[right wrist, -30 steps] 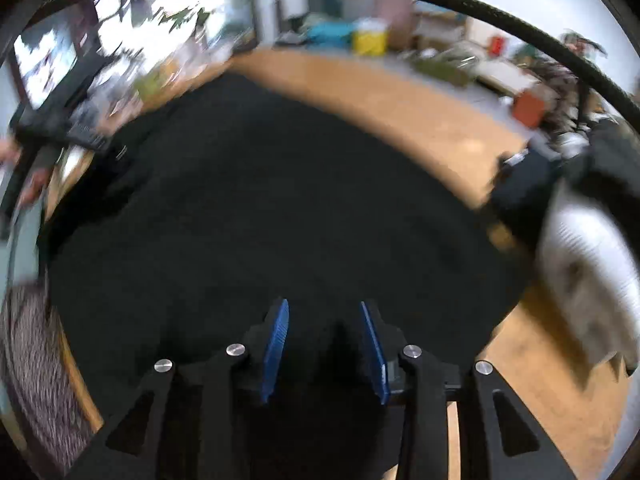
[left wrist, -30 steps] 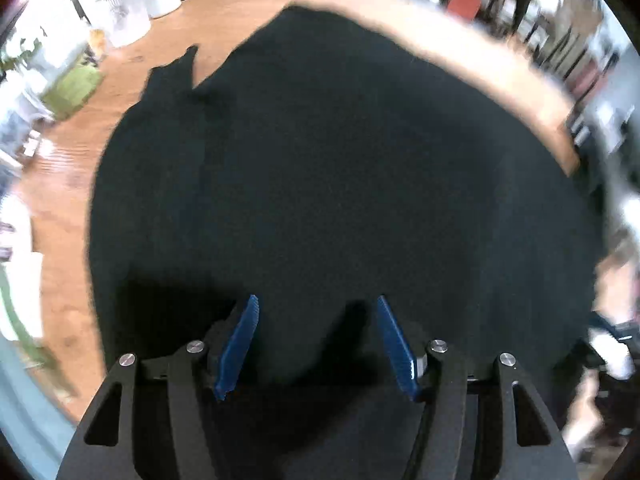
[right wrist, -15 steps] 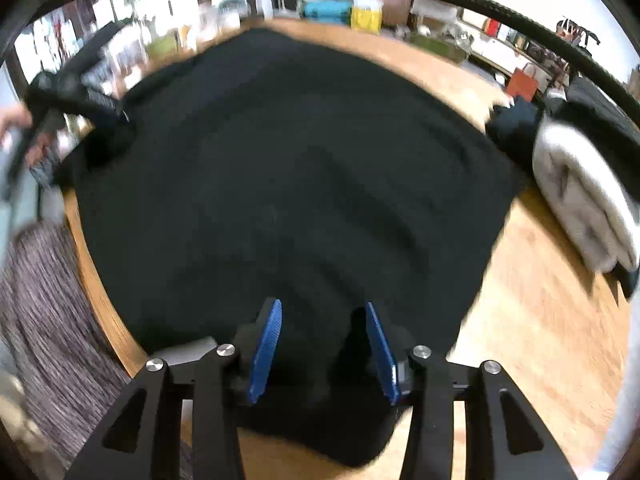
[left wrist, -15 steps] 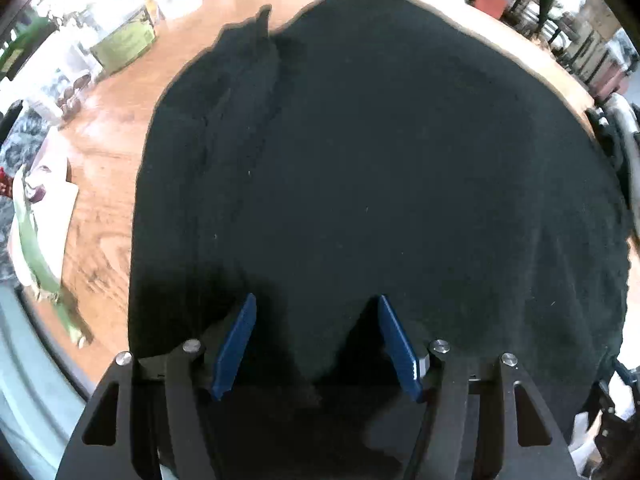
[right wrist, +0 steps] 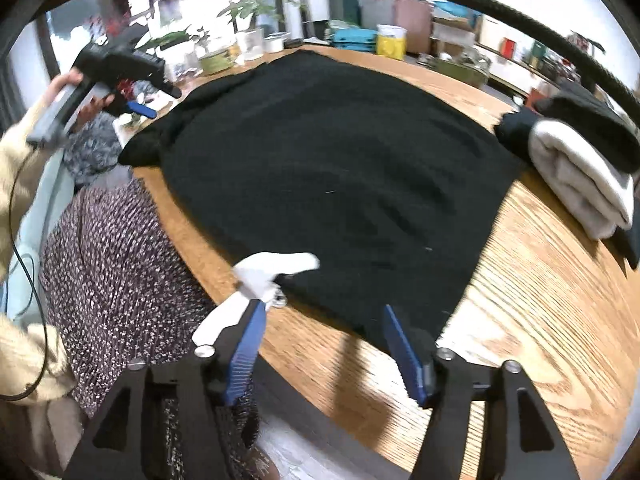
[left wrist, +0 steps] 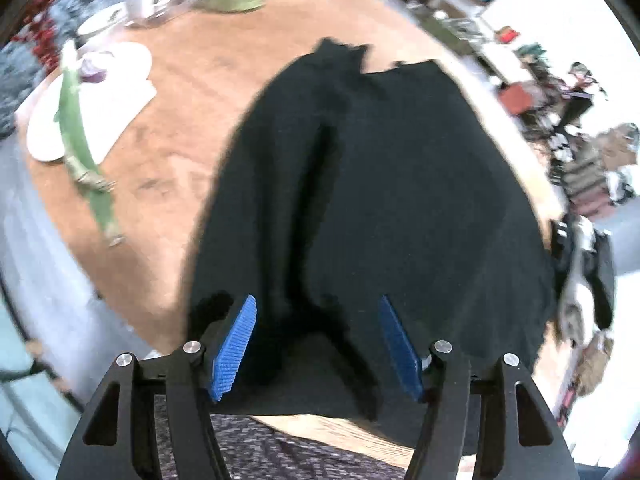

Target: Fold clothes

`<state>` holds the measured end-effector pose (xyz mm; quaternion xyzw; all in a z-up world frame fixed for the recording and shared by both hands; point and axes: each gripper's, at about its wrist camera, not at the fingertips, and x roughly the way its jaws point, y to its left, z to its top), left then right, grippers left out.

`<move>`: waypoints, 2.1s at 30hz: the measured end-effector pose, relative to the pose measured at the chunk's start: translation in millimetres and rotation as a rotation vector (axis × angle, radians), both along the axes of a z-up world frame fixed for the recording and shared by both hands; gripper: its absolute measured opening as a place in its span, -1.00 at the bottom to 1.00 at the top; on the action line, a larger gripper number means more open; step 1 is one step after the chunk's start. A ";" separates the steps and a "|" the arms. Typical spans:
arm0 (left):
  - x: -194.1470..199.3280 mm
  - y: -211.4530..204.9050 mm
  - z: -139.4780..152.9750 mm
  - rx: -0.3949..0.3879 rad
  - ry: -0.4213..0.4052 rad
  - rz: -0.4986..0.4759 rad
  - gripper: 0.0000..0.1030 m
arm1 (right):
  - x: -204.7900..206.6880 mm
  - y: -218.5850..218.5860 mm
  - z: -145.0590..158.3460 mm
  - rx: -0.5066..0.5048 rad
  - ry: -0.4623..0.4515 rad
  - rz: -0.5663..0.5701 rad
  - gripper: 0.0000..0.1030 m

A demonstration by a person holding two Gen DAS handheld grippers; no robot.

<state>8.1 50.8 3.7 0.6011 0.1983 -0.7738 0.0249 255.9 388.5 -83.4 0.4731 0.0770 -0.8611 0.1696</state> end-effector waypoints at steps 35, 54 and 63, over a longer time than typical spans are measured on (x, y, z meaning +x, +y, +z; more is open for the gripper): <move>-210.9 106.2 130.0 0.019 0.343 -0.009 -0.87 | -206.3 57.5 46.2 0.215 0.194 -0.304 -0.88; -278.4 83.1 41.3 0.319 0.107 0.116 -0.25 | -269.5 79.5 -6.2 0.339 0.063 -0.459 -0.60; -176.6 50.9 131.4 0.200 0.163 -0.071 0.41 | -200.1 111.6 60.6 -0.083 0.125 -0.553 0.47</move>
